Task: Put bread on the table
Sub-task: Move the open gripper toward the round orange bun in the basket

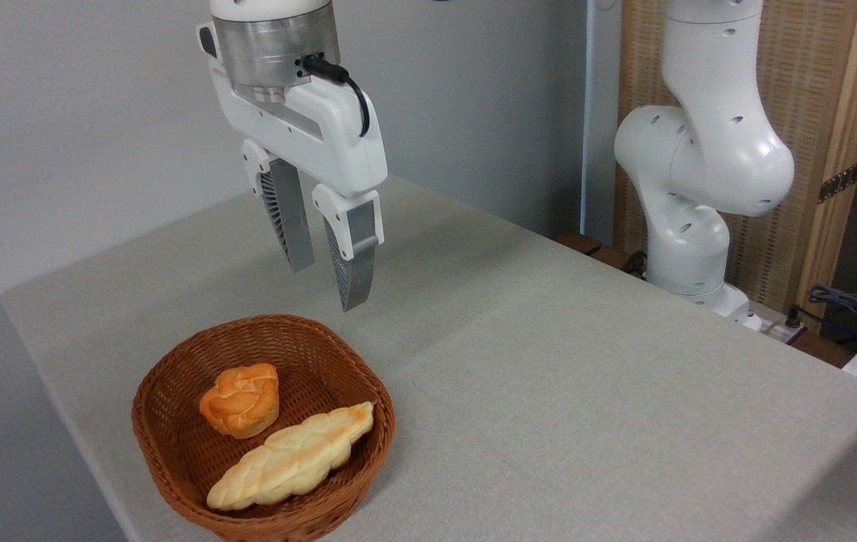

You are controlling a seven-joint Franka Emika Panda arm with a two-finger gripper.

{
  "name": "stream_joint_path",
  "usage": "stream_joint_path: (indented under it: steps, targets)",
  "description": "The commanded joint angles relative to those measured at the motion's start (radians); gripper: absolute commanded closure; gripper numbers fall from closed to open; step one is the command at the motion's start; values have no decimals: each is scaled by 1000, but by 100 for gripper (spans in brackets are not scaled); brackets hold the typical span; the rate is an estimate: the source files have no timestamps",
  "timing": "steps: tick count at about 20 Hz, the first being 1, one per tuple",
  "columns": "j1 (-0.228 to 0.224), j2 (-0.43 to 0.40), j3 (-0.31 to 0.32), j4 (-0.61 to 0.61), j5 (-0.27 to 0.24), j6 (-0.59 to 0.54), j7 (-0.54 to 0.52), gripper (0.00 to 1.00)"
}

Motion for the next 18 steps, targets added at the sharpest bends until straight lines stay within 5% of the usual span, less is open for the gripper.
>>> stream_joint_path:
  steps: [1,13,18]
  targets:
    - [-6,-14,22,1,-17,-9,2,0]
    - [-8,-9,19,-2,-17,10,0,0]
    - [-14,-4,-42,-98,-86,202,0,0]
